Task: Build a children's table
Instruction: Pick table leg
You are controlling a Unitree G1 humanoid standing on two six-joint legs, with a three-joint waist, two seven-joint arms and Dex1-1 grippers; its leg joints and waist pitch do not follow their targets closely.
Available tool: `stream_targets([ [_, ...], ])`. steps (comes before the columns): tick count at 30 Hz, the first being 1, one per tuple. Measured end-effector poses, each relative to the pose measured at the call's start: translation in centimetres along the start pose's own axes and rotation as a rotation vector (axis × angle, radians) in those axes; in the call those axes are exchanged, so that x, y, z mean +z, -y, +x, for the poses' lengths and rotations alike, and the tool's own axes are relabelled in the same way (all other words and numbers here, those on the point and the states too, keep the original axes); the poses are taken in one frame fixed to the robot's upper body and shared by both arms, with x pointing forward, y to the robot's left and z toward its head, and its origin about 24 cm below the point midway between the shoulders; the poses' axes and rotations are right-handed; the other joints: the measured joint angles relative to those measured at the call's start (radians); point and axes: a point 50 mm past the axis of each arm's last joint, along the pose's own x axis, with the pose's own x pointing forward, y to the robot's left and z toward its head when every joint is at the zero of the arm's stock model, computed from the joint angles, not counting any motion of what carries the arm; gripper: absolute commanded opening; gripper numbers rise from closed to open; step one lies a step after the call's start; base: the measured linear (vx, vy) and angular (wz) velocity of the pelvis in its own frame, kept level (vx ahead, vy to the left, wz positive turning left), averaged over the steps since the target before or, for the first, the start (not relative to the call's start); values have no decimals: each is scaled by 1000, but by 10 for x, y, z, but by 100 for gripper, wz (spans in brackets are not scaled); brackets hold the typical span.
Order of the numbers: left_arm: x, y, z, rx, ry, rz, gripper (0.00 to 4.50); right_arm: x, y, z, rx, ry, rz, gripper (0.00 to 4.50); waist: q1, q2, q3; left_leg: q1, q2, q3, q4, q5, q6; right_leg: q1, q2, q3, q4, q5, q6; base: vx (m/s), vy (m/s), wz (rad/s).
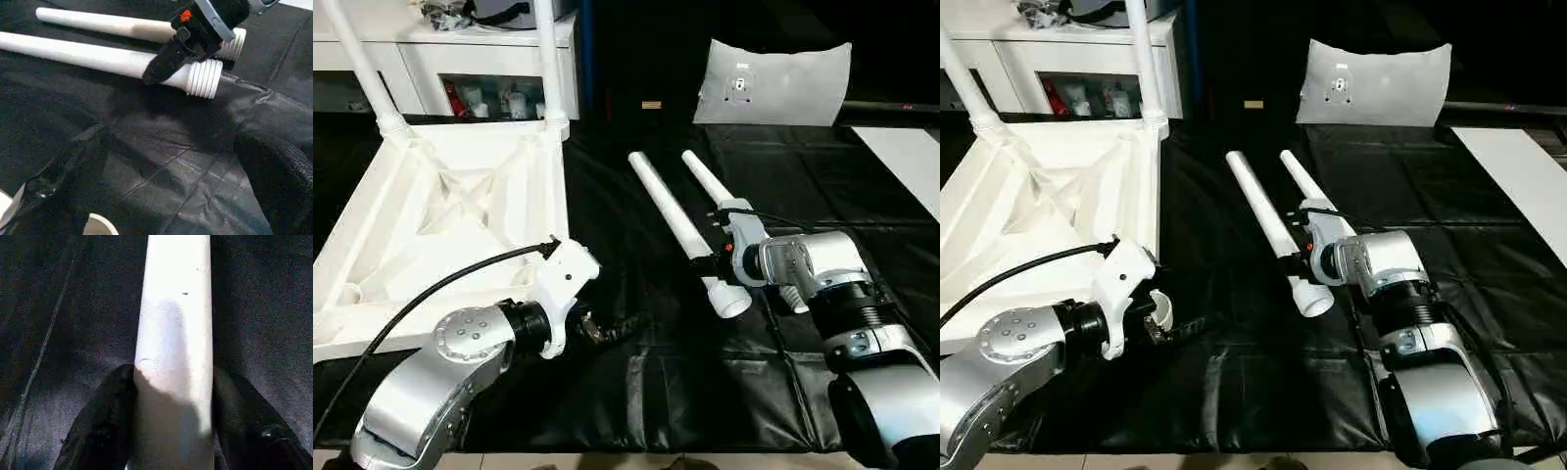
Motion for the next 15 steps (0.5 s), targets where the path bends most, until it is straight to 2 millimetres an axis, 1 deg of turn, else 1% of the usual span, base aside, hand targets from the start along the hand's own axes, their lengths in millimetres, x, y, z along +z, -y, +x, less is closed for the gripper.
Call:
stream_targets([
  [7,0,1,2,-9,0,8,450,1,1,-1,6,21,-6,196,0,-1,1,0,1,1,0,0,0,0,0,0,0,0,0,0,0,0],
  [11,0,1,3,6,3,12,450,-2,1,-5,29,70,23,196,0,-1,1,-1,1,2,-2,0,0,-1,0,0,-1,0,0,0,0,0],
  [13,1,1,4,15,18,14,450,-3,2,-9,44,118,69,193,0,0,1,-2,1,3,-3,0,0,-2,0,0,-1,0,0,0,0,0],
  [15,4,-1,6,43,53,13,450,3,-3,-14,93,244,138,190,2,0,1,-2,2,3,-5,1,-1,-4,0,0,-1,0,0,0,0,0],
])
